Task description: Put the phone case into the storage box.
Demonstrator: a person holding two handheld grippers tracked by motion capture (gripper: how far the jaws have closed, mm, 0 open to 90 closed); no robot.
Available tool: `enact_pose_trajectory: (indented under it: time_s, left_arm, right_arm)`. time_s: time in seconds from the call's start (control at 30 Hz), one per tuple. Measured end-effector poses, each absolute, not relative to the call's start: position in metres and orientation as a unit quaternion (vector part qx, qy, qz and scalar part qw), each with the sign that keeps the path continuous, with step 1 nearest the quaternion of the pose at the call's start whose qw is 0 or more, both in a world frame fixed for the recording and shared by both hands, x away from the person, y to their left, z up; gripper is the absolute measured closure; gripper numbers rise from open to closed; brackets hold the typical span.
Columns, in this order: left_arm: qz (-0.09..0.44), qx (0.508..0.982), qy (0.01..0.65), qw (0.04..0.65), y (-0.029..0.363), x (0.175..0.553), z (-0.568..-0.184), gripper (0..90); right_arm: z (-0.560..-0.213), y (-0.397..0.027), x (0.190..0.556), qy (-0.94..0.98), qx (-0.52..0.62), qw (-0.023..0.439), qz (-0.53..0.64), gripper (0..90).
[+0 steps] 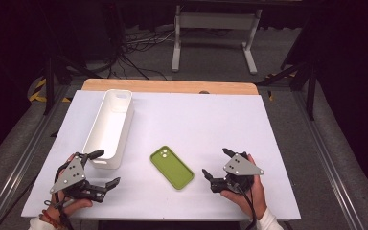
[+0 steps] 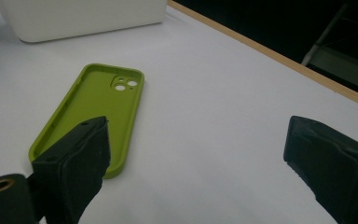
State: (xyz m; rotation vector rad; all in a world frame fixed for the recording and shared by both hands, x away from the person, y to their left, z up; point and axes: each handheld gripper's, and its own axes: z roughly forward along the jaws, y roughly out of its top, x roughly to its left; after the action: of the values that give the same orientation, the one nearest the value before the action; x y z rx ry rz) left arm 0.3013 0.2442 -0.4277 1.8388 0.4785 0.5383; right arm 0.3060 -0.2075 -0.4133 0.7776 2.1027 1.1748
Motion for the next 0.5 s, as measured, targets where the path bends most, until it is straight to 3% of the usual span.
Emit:
enact_pose_trajectory:
  time_s: [0.5]
  left_arm:
    - [0.221,0.783,0.199,0.546,0.244,0.304,-0.429,2.5]
  right_arm:
    - [-0.389,-0.182,0.339,0.843,0.270,0.237,0.399,9.3]
